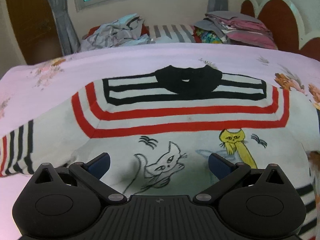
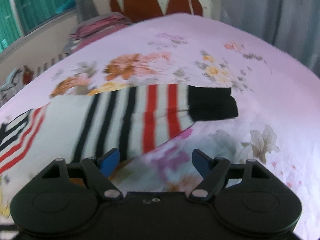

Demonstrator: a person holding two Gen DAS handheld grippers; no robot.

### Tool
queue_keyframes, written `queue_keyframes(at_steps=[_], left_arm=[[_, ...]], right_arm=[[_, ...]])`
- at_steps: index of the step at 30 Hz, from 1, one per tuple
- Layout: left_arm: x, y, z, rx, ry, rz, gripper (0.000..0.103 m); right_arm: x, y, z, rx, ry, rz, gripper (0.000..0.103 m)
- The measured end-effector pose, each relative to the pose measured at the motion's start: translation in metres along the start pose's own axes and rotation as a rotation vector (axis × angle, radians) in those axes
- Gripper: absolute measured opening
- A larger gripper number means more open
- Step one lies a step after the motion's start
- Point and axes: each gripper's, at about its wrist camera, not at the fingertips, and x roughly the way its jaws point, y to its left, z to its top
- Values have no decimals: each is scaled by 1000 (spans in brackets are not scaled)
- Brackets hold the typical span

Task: Fold small clothes
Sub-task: 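Grasp the black cuff of the sleeve with the right gripper, then carry the held sleeve across the sweater body and lay it down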

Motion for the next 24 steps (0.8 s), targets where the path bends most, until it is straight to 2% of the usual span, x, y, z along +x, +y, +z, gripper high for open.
queue_keyframes(at_steps=[3, 6, 8, 10, 13, 14, 16, 20, 24], left_arm=[[8, -2, 1, -43, 14, 14, 103], [14, -5, 0, -31, 16, 49, 103], [17, -7, 1, -20, 18, 60, 103], [18, -7, 3, -12, 24, 57, 103], [18, -7, 6, -1, 25, 50, 103], [19, -7, 7, 0, 27, 46, 103], [19, -6, 9, -3, 26, 48, 103], [17, 1, 13, -26, 0, 11, 103], [16, 11, 21, -68, -15, -47, 103]], right_arm=[[24, -15, 9, 49, 28, 3, 76], [36, -20, 18, 65, 9, 12, 79], [42, -21, 25, 79, -7, 14, 76], [47, -26, 30, 112, -30, 18, 63], [50, -32, 36, 145, -55, 43, 36], [51, -32, 37, 151, -62, 45, 33], [49, -31, 39, 154, -78, 59, 16], [27, -11, 45, 82, -157, 85, 11], [-8, 37, 49, -40, -217, 189, 10]])
